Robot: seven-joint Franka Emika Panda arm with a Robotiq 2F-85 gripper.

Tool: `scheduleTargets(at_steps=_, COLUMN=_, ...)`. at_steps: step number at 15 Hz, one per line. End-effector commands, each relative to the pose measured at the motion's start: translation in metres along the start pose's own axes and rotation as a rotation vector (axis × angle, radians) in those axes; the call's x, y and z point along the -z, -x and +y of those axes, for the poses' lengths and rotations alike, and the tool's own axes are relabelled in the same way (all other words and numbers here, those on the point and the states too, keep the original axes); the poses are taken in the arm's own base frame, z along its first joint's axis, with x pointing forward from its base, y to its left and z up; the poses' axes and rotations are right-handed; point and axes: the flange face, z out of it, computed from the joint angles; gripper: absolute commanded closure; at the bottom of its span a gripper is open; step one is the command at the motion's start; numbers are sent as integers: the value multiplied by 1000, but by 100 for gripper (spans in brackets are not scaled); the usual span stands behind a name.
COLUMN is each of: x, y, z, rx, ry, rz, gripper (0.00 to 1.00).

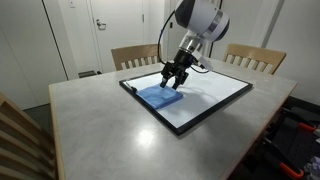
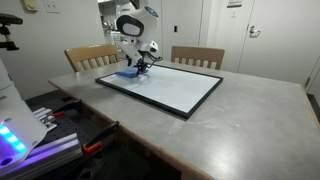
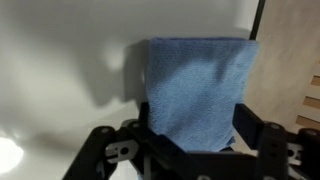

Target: Wipe the whiteboard using the blue towel

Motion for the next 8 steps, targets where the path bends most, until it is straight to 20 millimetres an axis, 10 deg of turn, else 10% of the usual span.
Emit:
scheduleTargets(at_steps=1, x=-2, y=-1, z=5, rx=-2, ry=-23, rz=23, gripper=48)
scheduleTargets(at_steps=8, x=2, y=0, z=12, rx=-14, ry=-36, rz=47, gripper=98)
